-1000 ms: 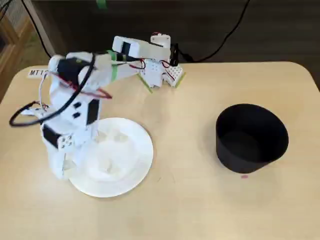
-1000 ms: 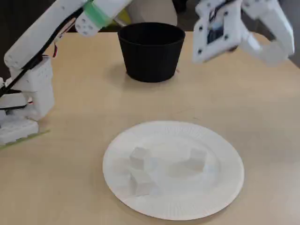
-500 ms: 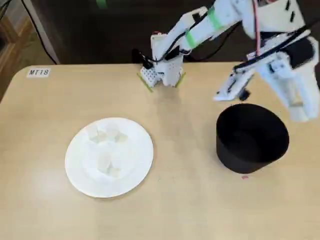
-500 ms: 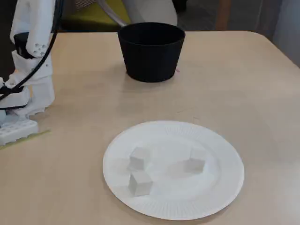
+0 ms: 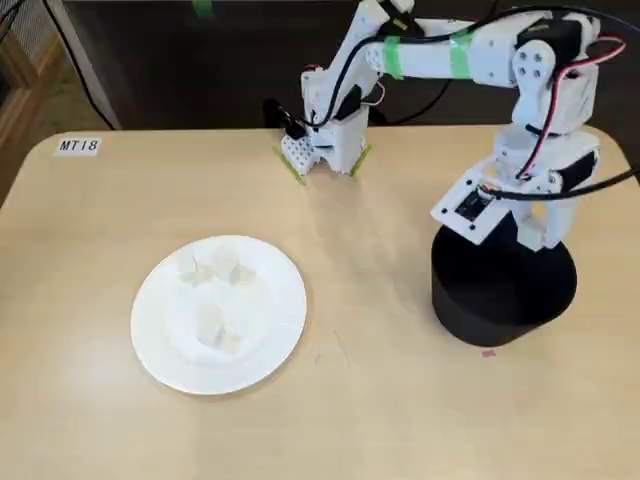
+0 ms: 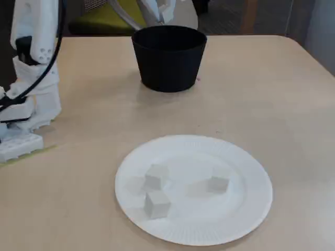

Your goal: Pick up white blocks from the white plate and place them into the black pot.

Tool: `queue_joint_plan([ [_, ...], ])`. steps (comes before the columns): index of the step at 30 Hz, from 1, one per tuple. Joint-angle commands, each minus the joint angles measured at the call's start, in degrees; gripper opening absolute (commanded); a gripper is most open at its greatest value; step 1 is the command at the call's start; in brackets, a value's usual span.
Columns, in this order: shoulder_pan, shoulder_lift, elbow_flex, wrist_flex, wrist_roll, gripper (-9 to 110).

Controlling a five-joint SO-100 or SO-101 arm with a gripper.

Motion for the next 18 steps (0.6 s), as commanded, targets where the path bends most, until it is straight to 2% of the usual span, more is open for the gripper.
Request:
queue_joint_plan([
  [1,1.14,4.66,-0.09,-0.18,-2.2,22],
  [3,1.58,4.66,-0.09,-0.18,-2.29,28],
  [5,2.2,4.66,-0.09,-0.26,-2.11,29],
  [8,3.87,4.66,-0.09,-0.26,-2.02,22],
  [11,7.12,5.27,0.44,-0.18,-0.62,-1],
  [14,13.54,10.72,7.03,-0.18,-1.23,-2],
  [18,27.51,18.19,15.64,-0.35,-3.08,-2],
])
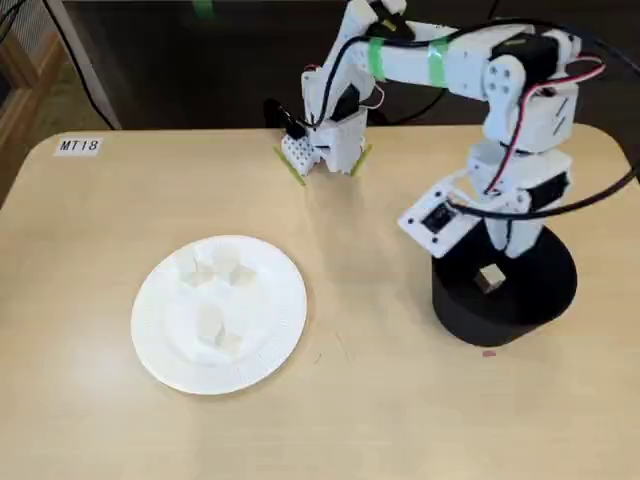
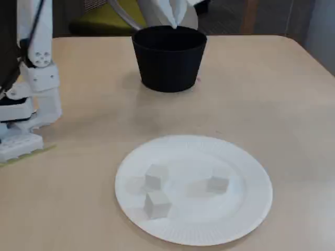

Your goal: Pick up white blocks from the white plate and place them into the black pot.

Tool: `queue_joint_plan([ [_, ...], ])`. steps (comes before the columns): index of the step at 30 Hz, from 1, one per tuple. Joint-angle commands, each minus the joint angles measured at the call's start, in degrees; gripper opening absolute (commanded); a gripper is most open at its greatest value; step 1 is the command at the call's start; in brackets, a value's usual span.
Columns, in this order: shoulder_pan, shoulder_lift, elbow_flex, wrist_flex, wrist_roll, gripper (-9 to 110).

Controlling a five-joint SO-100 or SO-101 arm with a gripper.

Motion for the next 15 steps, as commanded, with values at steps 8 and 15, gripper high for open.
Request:
queue_joint_plan([
  [8,35.95,27.33,38.85,-25.84,-4.39,-2],
  [15,44.38,18.46,40.17,-27.16,-7.29,-2],
])
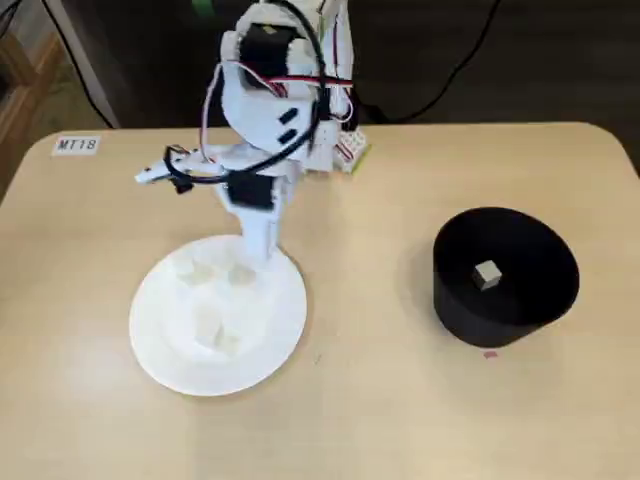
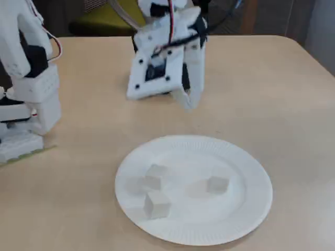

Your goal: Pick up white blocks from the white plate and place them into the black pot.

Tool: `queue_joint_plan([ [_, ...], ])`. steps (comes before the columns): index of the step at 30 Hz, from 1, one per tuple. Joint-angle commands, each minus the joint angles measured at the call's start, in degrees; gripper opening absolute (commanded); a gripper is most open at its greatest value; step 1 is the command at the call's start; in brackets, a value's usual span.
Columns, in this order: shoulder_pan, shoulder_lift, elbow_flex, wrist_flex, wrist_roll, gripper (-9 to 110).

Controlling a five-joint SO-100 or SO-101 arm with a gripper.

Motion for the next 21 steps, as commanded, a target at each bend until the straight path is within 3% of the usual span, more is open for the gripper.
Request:
queue_joint_plan([
  [1,2.64,-2.11,-1.49,-0.97,-0.44,-2],
  [13,19.16,-10.81,-12.66,14.85,13.97,-2],
  [21,20.74,-16.52,-16.0,20.04,20.04,-2],
])
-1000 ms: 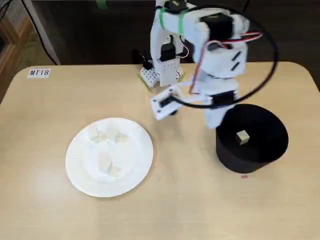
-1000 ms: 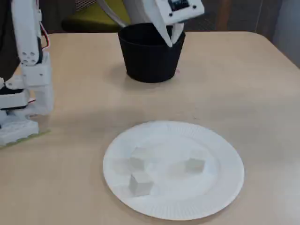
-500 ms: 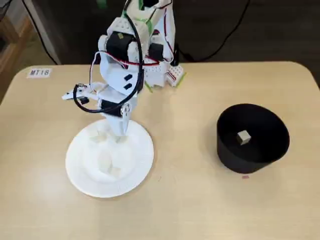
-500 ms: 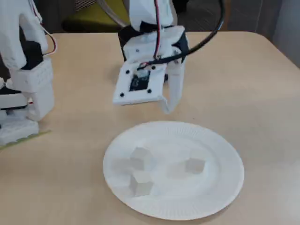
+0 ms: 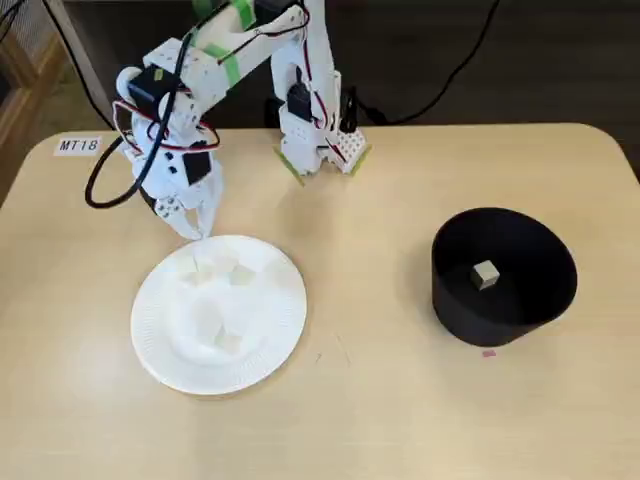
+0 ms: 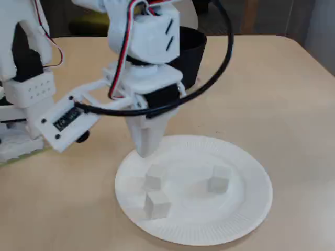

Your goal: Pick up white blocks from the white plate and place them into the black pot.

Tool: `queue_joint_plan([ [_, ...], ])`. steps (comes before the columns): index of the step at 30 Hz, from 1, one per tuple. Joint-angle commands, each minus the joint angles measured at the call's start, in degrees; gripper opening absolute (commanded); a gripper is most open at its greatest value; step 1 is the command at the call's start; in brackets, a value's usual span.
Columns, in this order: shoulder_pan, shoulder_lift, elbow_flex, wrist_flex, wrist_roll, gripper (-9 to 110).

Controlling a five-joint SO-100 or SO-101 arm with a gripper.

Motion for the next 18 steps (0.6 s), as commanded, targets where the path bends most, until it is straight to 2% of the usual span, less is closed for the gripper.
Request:
queue_joint_plan([
  [1,0.18,-2.55,-4.83,2.37,0.97,0],
  [3,-0.26,-3.69,-5.19,3.16,-0.26,15],
  [7,-0.53,-4.48,-4.83,3.69,-1.05,32],
  [11,-0.09,-5.89,-5.27,3.43,-1.23,36],
  [18,0.79,-8.61,-4.66,-1.05,-2.81,35],
])
